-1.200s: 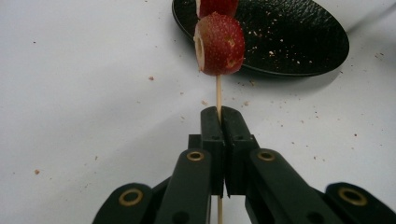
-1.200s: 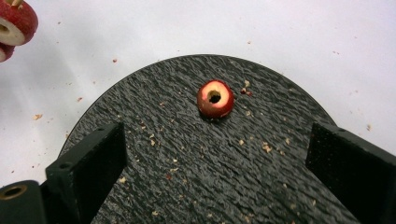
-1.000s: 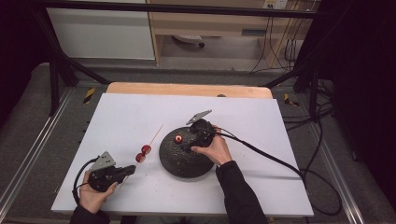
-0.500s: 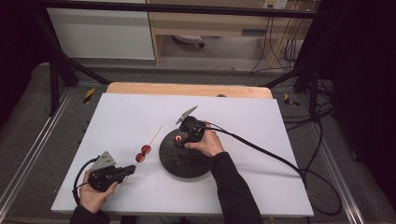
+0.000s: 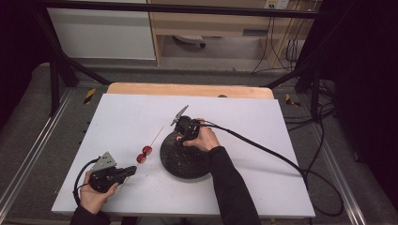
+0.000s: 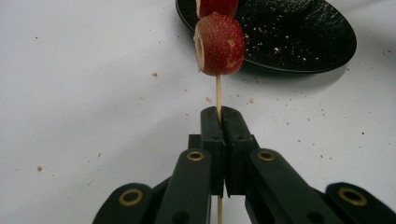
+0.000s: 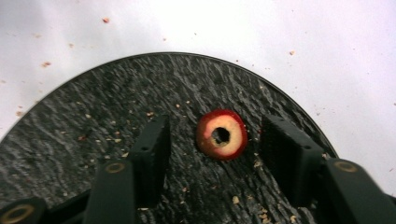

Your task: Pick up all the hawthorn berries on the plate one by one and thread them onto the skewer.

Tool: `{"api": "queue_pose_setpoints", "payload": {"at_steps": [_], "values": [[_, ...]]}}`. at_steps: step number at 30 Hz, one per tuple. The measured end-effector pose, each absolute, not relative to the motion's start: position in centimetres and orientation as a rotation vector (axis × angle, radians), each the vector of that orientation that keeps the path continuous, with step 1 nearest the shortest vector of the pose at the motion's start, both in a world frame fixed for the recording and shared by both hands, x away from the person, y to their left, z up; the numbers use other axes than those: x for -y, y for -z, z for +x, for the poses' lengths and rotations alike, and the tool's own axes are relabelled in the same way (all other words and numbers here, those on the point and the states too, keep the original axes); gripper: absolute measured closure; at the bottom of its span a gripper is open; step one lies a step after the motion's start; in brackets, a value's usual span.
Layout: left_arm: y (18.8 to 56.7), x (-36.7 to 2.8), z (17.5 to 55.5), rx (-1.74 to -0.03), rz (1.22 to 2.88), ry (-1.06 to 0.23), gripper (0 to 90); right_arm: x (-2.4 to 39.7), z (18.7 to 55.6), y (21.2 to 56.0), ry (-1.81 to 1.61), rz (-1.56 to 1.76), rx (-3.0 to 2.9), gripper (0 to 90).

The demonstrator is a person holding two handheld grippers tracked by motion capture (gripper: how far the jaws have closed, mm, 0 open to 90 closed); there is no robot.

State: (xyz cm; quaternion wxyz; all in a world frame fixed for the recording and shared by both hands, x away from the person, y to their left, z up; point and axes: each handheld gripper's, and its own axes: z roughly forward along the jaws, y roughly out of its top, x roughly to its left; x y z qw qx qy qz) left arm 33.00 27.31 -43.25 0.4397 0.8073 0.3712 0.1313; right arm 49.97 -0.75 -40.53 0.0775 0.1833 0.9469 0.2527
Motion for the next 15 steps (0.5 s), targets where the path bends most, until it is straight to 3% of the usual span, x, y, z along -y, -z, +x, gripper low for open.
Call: {"api": "queue_pose_setpoints", "payload": {"at_steps": [15], "values": [[43.30,-27.31,33.05,-0.921,2.006,-0.323,88.4,0.53,50.79,41.24,-0.719,0.510,-2.853,61.5]]}}
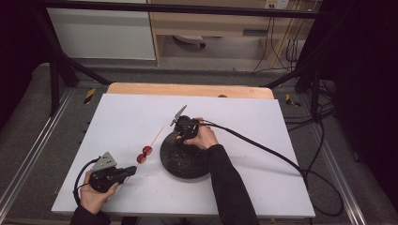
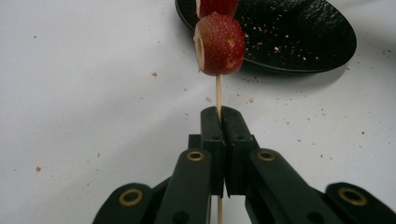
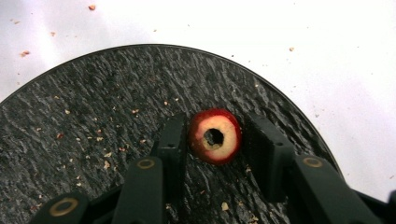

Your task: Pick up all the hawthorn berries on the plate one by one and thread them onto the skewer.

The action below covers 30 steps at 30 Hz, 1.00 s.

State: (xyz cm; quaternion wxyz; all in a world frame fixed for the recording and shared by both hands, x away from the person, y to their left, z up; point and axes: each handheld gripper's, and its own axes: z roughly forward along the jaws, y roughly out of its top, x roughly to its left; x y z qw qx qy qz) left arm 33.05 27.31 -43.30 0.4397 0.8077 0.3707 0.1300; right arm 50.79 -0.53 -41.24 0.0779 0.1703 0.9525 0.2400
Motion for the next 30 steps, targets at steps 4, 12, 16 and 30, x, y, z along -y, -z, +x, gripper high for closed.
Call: {"api": "queue_pose_setpoints", "payload": {"at_steps": [4,12,16,30], "values": [[43.3,-27.3,33.0,-0.920,2.007,-0.323,88.4,0.6,50.9,41.3,-0.706,0.510,-2.856,61.7],[43.3,-27.3,33.0,-0.920,2.006,-0.323,88.4,0.6,50.8,41.2,-0.701,0.551,-2.868,62.5],[43.3,-27.3,33.0,-0.918,2.006,-0.323,88.4,0.6,50.7,40.8,-0.737,0.609,-2.866,62.7],[43.2,-27.1,32.8,-0.909,2.000,-0.332,88.5,3.2,48.5,37.8,-1.040,0.962,-2.778,62.8]]}}
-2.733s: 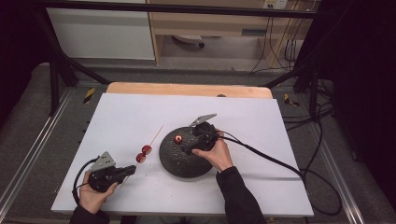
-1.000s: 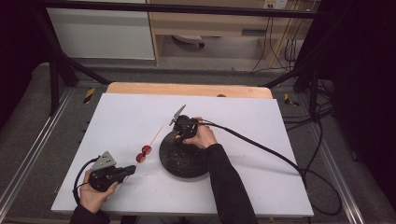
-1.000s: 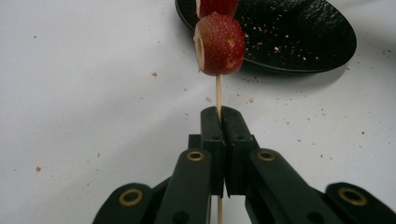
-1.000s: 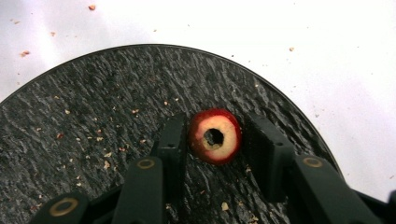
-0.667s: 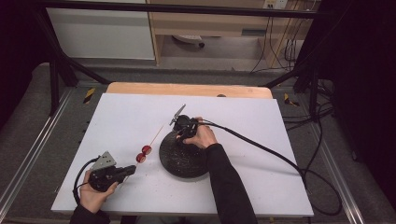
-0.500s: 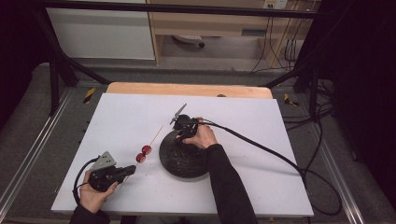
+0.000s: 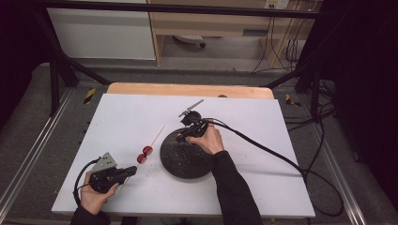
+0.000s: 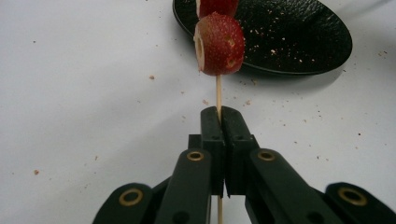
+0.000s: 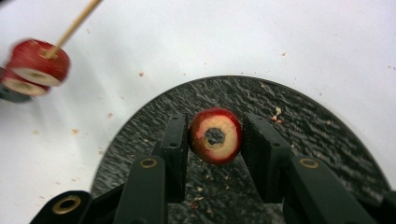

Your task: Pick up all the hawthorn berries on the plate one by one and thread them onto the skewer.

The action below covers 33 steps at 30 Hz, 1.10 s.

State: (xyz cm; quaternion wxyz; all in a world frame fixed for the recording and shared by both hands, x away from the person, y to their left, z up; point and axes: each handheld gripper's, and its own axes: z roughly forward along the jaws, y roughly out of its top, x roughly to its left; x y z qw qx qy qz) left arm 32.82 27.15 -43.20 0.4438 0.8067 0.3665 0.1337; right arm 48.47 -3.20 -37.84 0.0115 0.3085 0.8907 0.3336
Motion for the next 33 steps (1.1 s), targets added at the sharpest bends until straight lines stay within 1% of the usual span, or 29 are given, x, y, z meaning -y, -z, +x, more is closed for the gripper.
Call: {"api": "queue_pose_setpoints", "payload": {"at_steps": [9,18,26,33], "values": [[43.1,-26.7,32.5,-0.889,2.000,-0.340,88.4,6.1,45.5,38.1,-1.399,1.171,-2.589,62.8],[42.9,-26.1,32.1,-0.872,1.987,-0.353,88.4,8.4,42.7,39.8,-1.758,1.368,-2.282,62.9],[42.8,-25.7,31.9,-0.871,1.985,-0.364,88.5,8.9,40.8,41.4,-2.012,1.476,-1.992,63.0],[42.7,-25.2,31.7,-0.858,1.977,-0.368,88.4,8.6,39.6,41.8,-2.164,1.515,-1.768,63.0]]}}
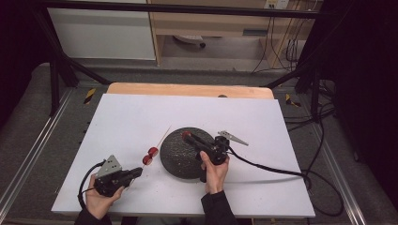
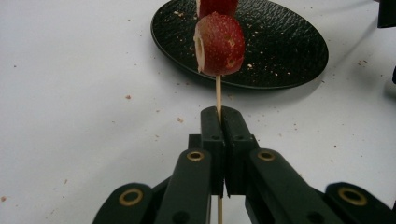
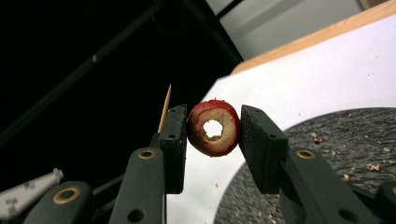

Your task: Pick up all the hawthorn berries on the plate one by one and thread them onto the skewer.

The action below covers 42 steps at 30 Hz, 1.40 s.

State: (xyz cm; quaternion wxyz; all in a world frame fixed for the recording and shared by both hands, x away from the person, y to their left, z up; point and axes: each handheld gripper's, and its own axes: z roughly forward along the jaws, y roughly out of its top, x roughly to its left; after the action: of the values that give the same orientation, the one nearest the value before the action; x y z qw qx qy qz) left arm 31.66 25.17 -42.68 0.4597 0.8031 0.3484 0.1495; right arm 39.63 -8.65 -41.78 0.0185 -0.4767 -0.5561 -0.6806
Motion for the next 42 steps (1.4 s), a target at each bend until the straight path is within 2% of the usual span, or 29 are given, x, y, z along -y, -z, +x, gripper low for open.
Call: {"api": "queue_pose_setpoints", "payload": {"at_steps": [24,42], "values": [[42.7,-22.7,31.3,-0.818,1.962,-0.369,88.4,9.0,39.9,41.6,2.310,-1.565,1.304,63.1],[43.1,-21.1,31.4,-0.804,1.979,-0.370,88.5,8.9,40.1,41.6,2.347,-1.564,1.208,63.1]]}}
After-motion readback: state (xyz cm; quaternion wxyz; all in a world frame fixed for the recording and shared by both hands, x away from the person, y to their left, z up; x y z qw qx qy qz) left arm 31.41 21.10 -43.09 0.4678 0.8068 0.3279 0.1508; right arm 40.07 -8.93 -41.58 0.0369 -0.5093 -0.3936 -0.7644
